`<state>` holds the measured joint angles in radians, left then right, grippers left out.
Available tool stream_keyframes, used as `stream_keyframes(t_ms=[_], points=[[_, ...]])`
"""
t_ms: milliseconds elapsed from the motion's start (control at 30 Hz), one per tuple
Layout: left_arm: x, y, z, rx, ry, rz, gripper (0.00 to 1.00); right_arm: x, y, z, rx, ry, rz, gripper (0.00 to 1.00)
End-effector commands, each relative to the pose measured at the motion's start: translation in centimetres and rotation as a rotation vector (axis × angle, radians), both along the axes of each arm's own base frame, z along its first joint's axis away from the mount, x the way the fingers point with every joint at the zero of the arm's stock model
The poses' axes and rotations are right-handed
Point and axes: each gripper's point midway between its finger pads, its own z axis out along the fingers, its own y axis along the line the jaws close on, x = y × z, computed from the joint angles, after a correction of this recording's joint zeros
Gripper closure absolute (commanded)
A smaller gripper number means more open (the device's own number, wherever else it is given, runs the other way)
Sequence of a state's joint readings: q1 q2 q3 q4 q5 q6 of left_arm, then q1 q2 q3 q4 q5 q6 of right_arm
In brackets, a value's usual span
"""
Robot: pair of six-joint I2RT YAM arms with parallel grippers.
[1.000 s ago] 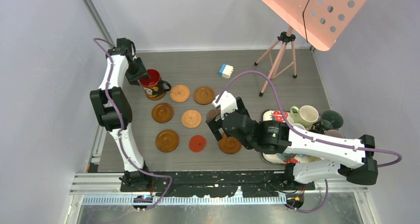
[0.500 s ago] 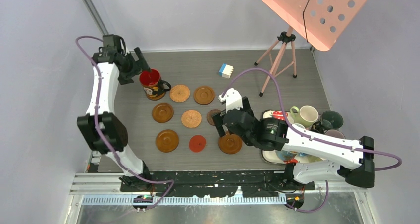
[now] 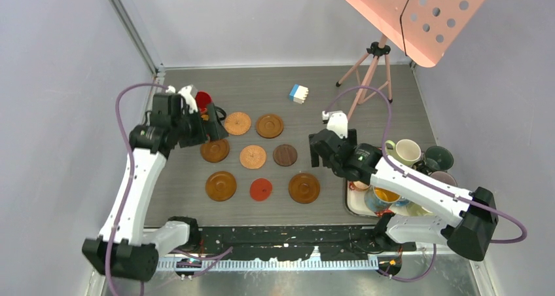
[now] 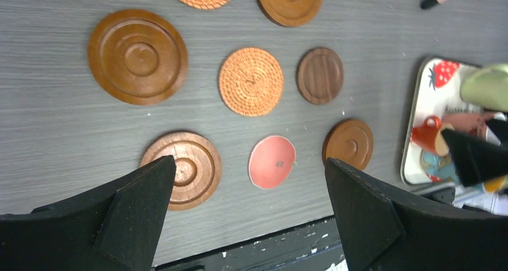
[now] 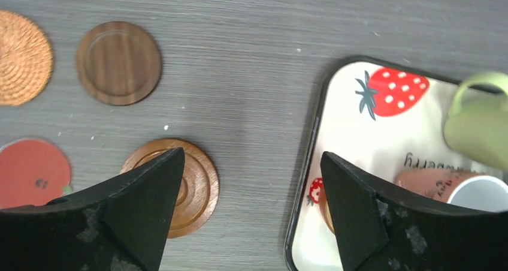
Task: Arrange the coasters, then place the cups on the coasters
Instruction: Pick up the cup from the tray.
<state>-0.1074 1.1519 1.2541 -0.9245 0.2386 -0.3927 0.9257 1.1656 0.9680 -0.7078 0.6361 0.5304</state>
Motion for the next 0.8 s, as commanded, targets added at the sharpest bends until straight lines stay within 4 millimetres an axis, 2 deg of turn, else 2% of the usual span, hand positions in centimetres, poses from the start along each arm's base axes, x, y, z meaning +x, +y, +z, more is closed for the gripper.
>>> stream_keyframes(t_ms=[0, 167, 233, 333, 500, 767], points=[[-3.3, -1.6, 0.6, -0.04, -0.118, -0.112, 0.0, 0.1, -2.9, -0.8, 0.045, 0.042, -0.198, 0.15], [-5.9, -0.1, -1.3, 0.031, -0.159, -0.105, 0.0, -0.1, -6.8, -1.9, 0.037, 0.065, -0.398, 0.49], [-6.4, -0.2, -1.8, 0.02, -0.199, -0.104, 0.0, -0.3, -8.3, -2.5, 0.038, 0.065, -0.472, 0.55], [-7.0, 0.4, -2.8, 0.032, -0.229, -0.081, 0.0, -0.8, -9.6, -3.5, 0.038, 0.079, -0.526, 0.56], [-7.7, 0.0, -2.7, 0.006, -0.245, -0.095, 0.0, -1.0, -11.0, -4.4, 0.095, 0.066, -0.584, 0.56], [-8.0, -0.6, -2.7, -0.026, -0.25, -0.11, 0.0, -1.5, -11.1, -7.4, 0.145, 0.152, -0.589, 0.57]])
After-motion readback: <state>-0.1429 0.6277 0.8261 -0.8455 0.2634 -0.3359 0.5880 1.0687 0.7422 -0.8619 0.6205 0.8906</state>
